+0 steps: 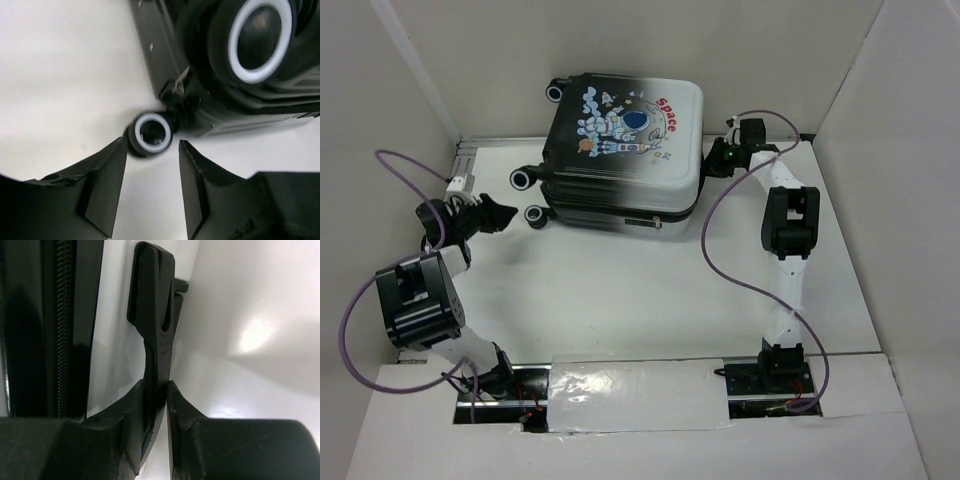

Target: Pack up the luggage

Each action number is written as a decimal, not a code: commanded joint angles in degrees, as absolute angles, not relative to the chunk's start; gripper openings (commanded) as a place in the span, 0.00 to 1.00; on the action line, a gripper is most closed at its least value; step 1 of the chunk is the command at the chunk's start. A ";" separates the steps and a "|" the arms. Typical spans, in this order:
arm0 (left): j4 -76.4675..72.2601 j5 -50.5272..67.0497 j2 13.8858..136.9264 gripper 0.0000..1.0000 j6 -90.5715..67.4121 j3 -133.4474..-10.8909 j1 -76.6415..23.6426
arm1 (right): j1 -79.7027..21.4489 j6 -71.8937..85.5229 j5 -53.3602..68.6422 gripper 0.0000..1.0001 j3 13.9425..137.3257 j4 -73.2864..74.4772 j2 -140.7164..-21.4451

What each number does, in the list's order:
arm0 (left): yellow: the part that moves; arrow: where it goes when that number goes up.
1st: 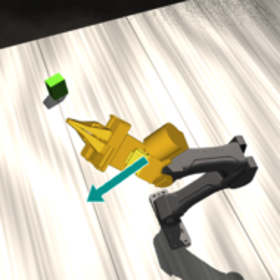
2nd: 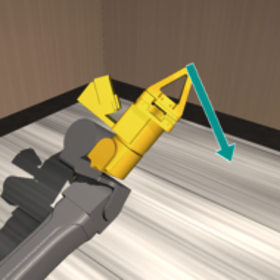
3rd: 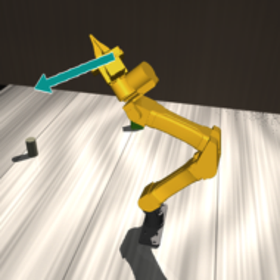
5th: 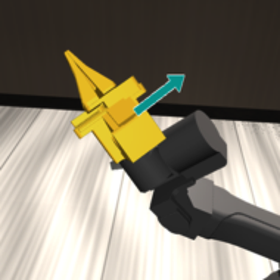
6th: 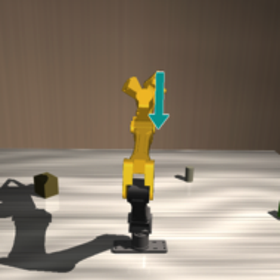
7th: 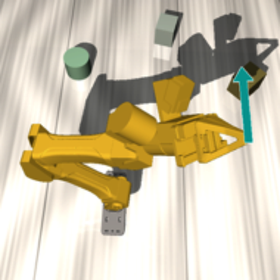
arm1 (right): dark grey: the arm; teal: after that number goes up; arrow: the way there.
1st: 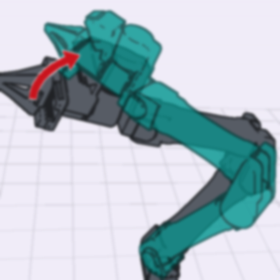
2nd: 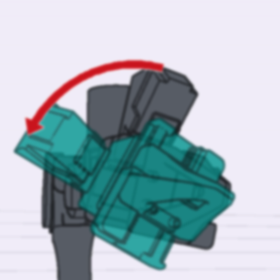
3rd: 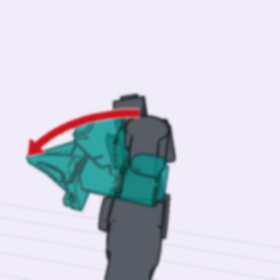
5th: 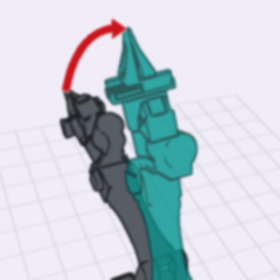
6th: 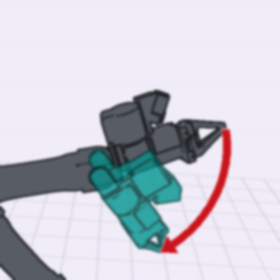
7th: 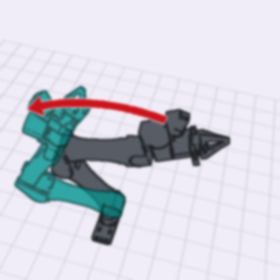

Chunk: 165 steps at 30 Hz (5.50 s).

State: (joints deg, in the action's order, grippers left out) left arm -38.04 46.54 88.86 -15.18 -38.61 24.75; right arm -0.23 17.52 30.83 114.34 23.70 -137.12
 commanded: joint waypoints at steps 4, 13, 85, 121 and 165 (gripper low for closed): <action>-43.24 59.22 99.21 0.58 -2.90 -52.46 22.50 | 3.33 5.55 27.15 0.00 119.51 30.41 -142.90; -41.88 65.83 112.40 0.58 1.46 -64.50 17.41 | 4.91 -2.99 23.64 0.00 125.42 36.91 -144.85; -44.40 55.24 101.88 0.00 -8.27 -53.36 -0.51 | 8.61 22.92 16.52 0.00 112.69 29.63 -142.13; -30.69 -16.68 94.04 0.00 -17.93 -52.01 -56.24 | -1.14 33.75 16.52 0.00 79.37 11.07 -121.91; -9.96 -12.84 78.15 0.79 -28.12 -55.72 -51.60 | 0.09 22.07 13.45 0.66 87.52 24.95 -107.85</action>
